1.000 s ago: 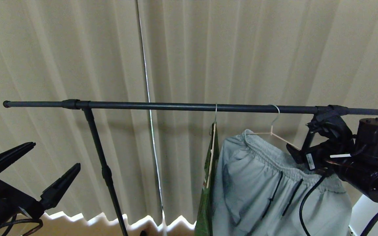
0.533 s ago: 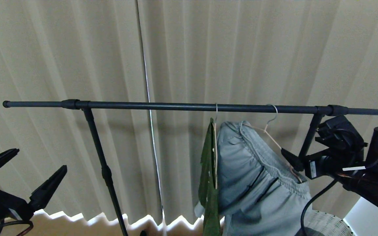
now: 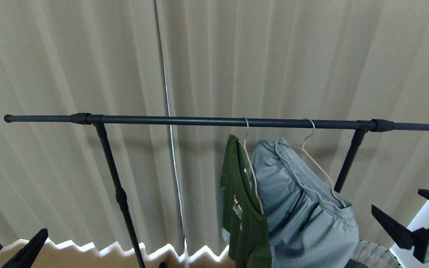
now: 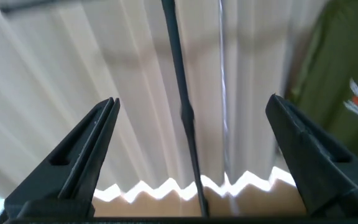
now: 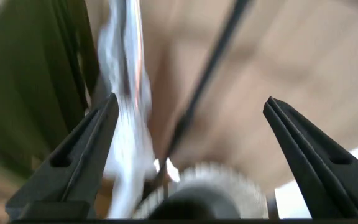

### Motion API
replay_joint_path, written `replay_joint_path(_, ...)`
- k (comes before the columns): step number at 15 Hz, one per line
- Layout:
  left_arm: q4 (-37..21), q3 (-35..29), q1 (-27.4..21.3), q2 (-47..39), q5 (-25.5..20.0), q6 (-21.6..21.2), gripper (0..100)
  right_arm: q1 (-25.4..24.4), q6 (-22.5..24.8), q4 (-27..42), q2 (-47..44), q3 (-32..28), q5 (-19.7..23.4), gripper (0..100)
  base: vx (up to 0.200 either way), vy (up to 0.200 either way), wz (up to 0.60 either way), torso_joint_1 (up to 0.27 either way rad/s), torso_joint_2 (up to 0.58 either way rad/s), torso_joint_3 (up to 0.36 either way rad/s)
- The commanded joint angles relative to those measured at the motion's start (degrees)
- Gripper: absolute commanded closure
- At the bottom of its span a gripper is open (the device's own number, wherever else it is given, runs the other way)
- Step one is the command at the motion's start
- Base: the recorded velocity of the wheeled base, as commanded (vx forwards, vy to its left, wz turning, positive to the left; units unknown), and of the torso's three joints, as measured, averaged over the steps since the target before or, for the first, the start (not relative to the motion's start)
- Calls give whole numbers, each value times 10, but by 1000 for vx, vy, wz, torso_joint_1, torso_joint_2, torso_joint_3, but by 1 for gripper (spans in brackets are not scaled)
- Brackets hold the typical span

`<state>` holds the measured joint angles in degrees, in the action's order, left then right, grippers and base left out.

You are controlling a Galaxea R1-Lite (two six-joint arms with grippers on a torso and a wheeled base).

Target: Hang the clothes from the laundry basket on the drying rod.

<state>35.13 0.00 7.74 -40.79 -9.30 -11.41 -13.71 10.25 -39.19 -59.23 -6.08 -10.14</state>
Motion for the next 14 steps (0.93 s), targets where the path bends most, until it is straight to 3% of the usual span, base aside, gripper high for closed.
replay_joint_path(1,-210,0,1,248,1,-5,0,44,0,169,202,32,-1,0,0,0,0,0,0,0)
replay_joint_path(3,-318,0,1,354,-1,-2,0,50,0,342,327,8,-1,0,0,0,0,0,0,0)
replay_joint_path(6,-331,0,0,357,-5,6,0,51,0,541,493,-22,-1,0,0,0,0,0,0,0)
replay_joint_path(9,-330,0,-5,356,-44,3,0,69,-1,574,539,-41,-35,0,0,0,0,0,0,0)
replay_joint_path(12,-330,0,-8,356,-59,-3,0,80,-29,572,540,-38,-35,0,0,0,0,0,0,0)
replay_joint_path(14,-331,0,-35,355,-60,-7,0,80,-38,570,540,-37,-31,0,0,0,0,0,0,0)
